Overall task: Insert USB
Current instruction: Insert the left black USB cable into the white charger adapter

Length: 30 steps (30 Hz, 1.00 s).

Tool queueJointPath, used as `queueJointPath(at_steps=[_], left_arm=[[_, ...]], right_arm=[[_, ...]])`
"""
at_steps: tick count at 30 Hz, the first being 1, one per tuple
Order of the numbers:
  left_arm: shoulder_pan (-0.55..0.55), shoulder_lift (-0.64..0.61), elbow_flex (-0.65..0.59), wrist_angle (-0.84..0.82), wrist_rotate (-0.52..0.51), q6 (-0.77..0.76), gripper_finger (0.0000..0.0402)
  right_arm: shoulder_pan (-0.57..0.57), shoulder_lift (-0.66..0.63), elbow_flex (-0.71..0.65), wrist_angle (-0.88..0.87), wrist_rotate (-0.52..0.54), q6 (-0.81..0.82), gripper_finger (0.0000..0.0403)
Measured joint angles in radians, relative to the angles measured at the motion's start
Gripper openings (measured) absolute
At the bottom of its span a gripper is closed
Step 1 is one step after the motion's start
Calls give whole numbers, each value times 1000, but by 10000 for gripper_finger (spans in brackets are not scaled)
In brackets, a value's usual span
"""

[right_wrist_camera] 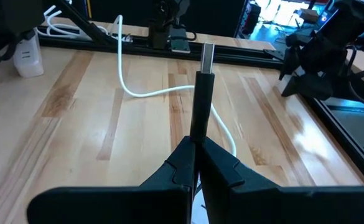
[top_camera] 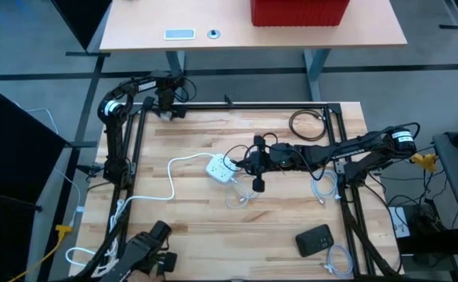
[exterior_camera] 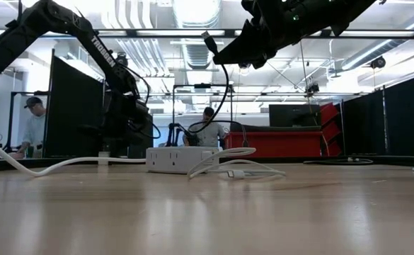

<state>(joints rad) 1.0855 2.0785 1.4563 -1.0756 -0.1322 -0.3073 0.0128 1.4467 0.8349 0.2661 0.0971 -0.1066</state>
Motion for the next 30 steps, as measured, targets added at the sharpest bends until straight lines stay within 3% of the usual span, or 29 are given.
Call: queueJointPath(at_steps=[5, 18, 20, 25, 30], left_arm=[[2, 0, 0, 10, -11, 0, 297], [2, 0, 1, 31, -8, 26, 267], [2, 0, 1, 32, -7, 27, 245], [-1, -8, 1, 53, -17, 27, 135], [-17, -48, 0, 36, -27, 89, 145]], right_arm=[[0, 0, 0, -1, 0, -2, 0], [0, 0, 0, -1, 0, -8, 0], [0, 0, 0, -1, 0, -8, 0], [0, 0, 0, -1, 0, -7, 0], [0, 0, 0, -12, 0, -16, 0]])
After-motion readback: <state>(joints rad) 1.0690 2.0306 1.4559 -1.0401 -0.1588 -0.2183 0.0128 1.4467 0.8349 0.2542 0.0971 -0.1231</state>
